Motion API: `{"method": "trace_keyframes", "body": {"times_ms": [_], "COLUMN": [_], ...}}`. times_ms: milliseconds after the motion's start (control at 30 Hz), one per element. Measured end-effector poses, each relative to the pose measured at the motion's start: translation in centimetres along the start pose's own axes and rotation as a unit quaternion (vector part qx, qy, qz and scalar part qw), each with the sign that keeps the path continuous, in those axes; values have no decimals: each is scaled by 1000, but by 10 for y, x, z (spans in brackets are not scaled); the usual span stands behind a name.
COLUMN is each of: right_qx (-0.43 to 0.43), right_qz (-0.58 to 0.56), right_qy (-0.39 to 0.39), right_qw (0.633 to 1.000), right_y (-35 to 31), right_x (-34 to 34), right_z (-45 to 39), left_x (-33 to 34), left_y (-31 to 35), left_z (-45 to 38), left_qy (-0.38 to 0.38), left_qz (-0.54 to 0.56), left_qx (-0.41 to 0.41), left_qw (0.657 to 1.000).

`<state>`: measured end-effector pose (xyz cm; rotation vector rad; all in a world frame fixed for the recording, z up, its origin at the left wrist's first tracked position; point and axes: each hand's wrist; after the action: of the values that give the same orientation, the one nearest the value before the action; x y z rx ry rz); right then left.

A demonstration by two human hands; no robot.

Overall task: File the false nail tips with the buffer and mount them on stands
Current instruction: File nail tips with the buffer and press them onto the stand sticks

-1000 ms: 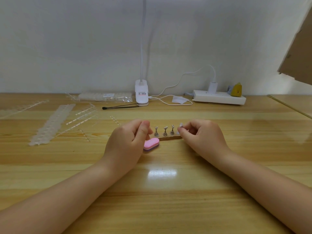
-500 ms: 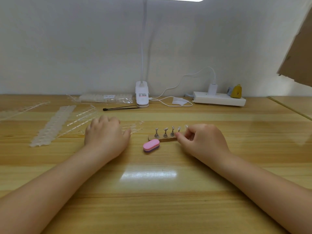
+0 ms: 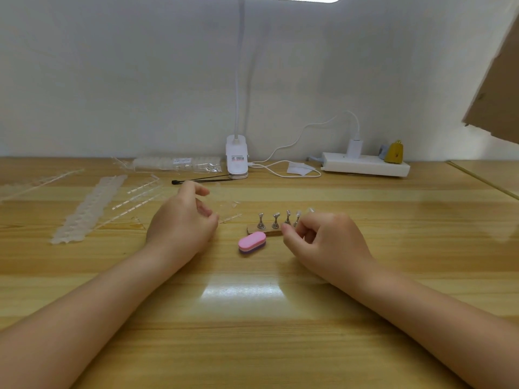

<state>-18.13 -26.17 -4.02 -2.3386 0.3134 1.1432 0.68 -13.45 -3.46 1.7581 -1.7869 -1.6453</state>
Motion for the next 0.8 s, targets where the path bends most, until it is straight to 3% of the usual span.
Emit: {"method": "trace_keyframes", "body": {"times_ms": [100, 200, 400, 633, 733, 800], "right_qx": [21, 61, 100, 163, 181, 183], "right_qz": [-104, -251, -340, -391, -415, -423], "right_qy": [-23, -67, -69, -102, -112, -117], "right_qw": [994, 964, 932, 900, 885, 880], "right_y": [-3, -6, -3, -4, -6, -7], "right_x": [-1, -3, -4, -3, -2, -2], "right_z": [-1, -2, -4, -5, -6, -6], "left_x": [1, 5, 15, 17, 15, 12], "left_y": [12, 29, 42, 42, 41, 37], "left_z": [6, 18, 38, 41, 44, 43], "left_qy": [-8, -68, -137, -105, -40, 13], "left_qz": [146, 289, 318, 283, 88, -57], "left_qx": [4, -28, -11, 70, 242, 376], "left_qw": [989, 955, 938, 951, 965, 925]}}
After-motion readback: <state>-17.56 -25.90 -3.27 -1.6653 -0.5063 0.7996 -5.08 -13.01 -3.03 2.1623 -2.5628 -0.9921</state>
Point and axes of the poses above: each hand's wrist, its own z-axis away from the middle knuckle, its own x-axis out of the palm, y = z × x, and after that the axes turned 11 degrees about z, right-handed
